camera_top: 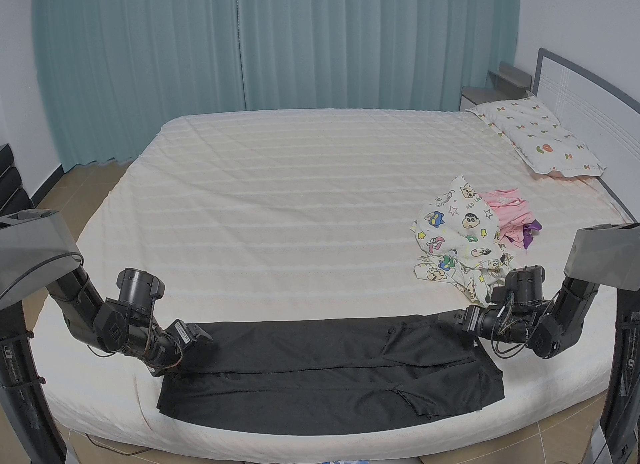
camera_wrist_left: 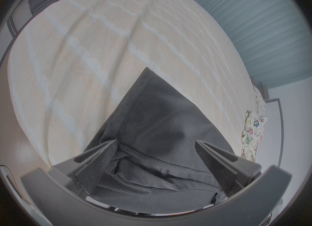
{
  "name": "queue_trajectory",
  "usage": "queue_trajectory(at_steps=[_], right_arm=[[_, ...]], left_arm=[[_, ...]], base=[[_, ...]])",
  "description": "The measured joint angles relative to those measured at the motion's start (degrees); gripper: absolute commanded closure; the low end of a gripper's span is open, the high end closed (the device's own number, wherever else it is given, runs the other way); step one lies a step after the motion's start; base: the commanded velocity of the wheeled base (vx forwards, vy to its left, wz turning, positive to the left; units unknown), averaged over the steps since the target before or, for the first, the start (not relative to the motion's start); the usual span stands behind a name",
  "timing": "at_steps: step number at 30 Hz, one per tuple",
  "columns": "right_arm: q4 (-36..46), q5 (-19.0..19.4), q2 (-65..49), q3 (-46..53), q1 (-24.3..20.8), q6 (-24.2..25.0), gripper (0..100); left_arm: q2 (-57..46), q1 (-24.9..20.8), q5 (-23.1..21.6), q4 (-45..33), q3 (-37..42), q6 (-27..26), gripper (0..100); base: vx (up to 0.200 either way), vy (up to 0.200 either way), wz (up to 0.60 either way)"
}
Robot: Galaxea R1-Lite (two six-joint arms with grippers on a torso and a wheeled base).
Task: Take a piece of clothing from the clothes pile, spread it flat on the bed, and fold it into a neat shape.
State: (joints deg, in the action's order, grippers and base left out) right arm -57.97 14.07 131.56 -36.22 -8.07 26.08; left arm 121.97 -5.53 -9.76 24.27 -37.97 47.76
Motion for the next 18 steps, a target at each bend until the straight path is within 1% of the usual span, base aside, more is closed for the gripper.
queue_trajectory(at_steps=[2,5,8,12,14,18], right_arm=[[0.7,-0.1,-1.4,-0.7,-1.0,0.1,0],[3.6,-0.7,-2.6,-2.2,-3.9,0.2,0],[7.1,-2.9,-3.1,-5.2,-7.0,0.4,0],[12.4,-5.5,-2.6,-10.2,-10.1,0.6,0],[15.8,-6.3,-2.0,-13.0,-11.7,1.5,0],[20.7,-7.4,-0.1,-18.0,-14.8,6.3,0]], left_arm=[[0.0,0.0,0.0,0.0,0.0,0.0,0],[0.0,0.0,0.0,0.0,0.0,0.0,0],[0.0,0.0,0.1,0.0,0.0,0.0,0],[0.0,0.0,0.1,0.0,0.0,0.0,0],[0.0,0.0,0.1,0.0,0.0,0.0,0],[0.1,0.0,0.2,0.0,0.0,0.0,0]], base=[[0.000,0.000,0.00],[0.000,0.000,0.00],[0.000,0.000,0.00],[0.000,0.000,0.00],[0.000,0.000,0.00],[0.000,0.000,0.00]])
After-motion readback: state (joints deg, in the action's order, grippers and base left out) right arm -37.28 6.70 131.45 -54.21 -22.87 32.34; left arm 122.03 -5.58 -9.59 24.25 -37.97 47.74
